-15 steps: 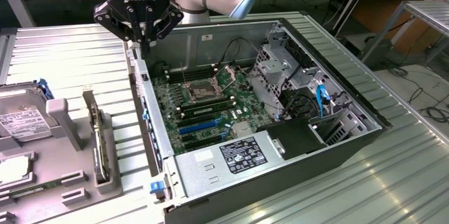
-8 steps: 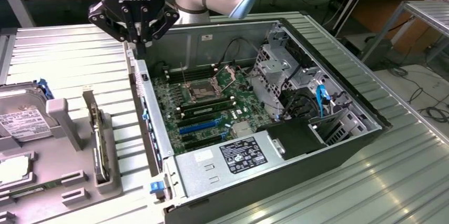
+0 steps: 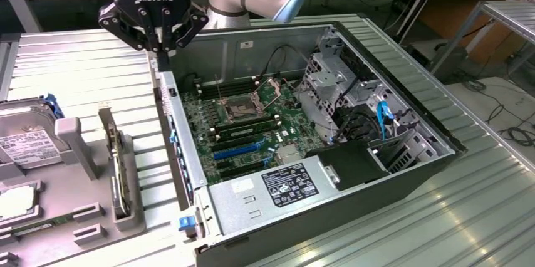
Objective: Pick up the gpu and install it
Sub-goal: 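Reach for the gpu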
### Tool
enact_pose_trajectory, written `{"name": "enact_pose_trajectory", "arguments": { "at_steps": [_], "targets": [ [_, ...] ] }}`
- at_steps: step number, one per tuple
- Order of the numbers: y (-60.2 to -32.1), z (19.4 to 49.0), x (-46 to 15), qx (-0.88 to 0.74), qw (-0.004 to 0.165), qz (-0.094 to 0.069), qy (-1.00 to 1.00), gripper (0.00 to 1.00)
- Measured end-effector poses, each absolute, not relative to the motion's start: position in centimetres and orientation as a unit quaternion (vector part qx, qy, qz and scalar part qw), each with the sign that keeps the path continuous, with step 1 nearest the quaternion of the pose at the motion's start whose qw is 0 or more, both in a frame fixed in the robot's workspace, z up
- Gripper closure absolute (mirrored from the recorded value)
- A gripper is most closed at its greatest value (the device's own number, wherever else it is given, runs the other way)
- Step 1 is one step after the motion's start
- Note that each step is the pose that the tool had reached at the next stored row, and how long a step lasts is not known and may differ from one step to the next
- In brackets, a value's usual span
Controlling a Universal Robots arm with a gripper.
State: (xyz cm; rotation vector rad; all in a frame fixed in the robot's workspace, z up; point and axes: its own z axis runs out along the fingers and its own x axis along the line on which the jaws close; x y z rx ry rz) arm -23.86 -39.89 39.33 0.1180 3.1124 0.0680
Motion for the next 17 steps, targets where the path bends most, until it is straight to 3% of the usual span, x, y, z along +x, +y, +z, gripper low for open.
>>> {"name": "enact_pose_trajectory", "arguments": {
  "at_steps": [17],
  "targets": [
    [-39.9, 39.3, -25.8, 0.038, 0.013, 0.022, 0.999, 0.89]
  ]
}}
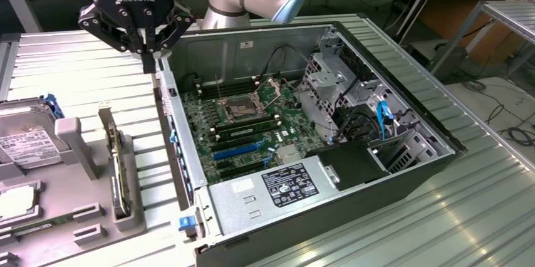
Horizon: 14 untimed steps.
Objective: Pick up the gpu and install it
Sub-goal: 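Reach for the gpu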
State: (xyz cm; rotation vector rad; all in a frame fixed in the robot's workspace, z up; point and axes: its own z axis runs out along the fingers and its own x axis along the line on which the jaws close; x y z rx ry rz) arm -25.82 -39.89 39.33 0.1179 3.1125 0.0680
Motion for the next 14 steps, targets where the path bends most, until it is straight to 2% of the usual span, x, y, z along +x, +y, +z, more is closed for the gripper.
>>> {"name": "enact_pose_trajectory", "arguments": {
  "at_steps": [14],
  "targets": [
    [-39.9, 39.3, -27.7, 0.038, 0.013, 0.022, 0.999, 0.89]
  ]
}}
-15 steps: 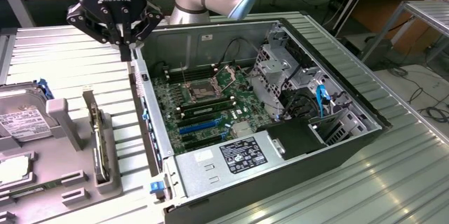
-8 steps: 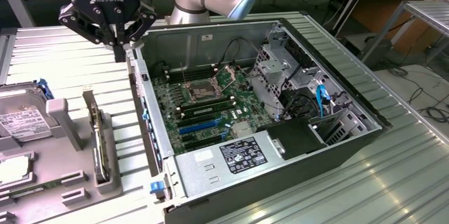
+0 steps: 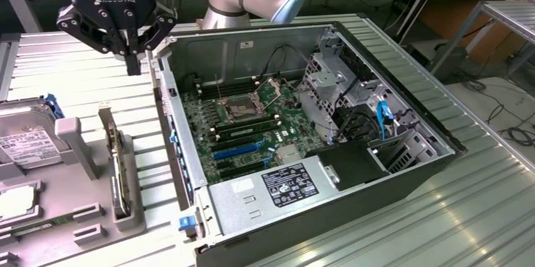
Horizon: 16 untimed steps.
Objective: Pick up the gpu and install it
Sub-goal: 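Reach for the gpu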
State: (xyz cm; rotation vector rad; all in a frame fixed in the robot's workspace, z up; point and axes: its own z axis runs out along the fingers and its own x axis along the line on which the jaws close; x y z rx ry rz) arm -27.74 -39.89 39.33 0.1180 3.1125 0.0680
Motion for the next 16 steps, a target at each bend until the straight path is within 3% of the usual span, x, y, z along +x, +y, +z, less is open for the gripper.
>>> {"name": "enact_pose_trajectory", "arguments": {
  "at_steps": [16],
  "targets": [
    [-39.9, 39.3, -30.3, 0.038, 0.013, 0.022, 0.999, 0.89]
  ]
}}
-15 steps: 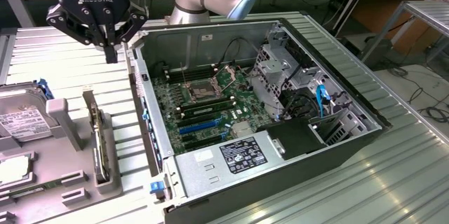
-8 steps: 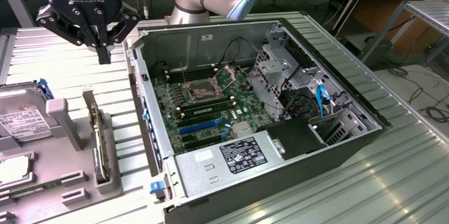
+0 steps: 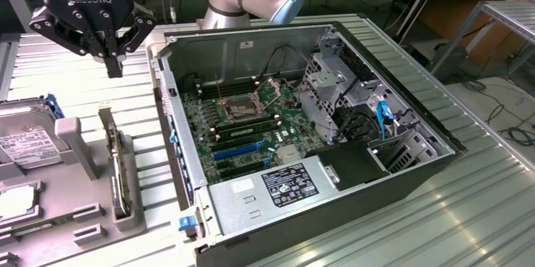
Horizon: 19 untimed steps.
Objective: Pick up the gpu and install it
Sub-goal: 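Reach for the gpu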
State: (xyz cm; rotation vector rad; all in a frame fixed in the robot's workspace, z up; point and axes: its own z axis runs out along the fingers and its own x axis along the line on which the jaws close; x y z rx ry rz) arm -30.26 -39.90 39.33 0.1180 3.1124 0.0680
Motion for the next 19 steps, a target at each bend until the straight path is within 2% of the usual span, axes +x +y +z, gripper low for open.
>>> {"name": "enact_pose_trajectory", "arguments": {
  "at_steps": [19],
  "targets": [
    [-39.9, 39.3, -32.1, 0.038, 0.013, 0.022, 0.999, 0.89]
  ]
}}
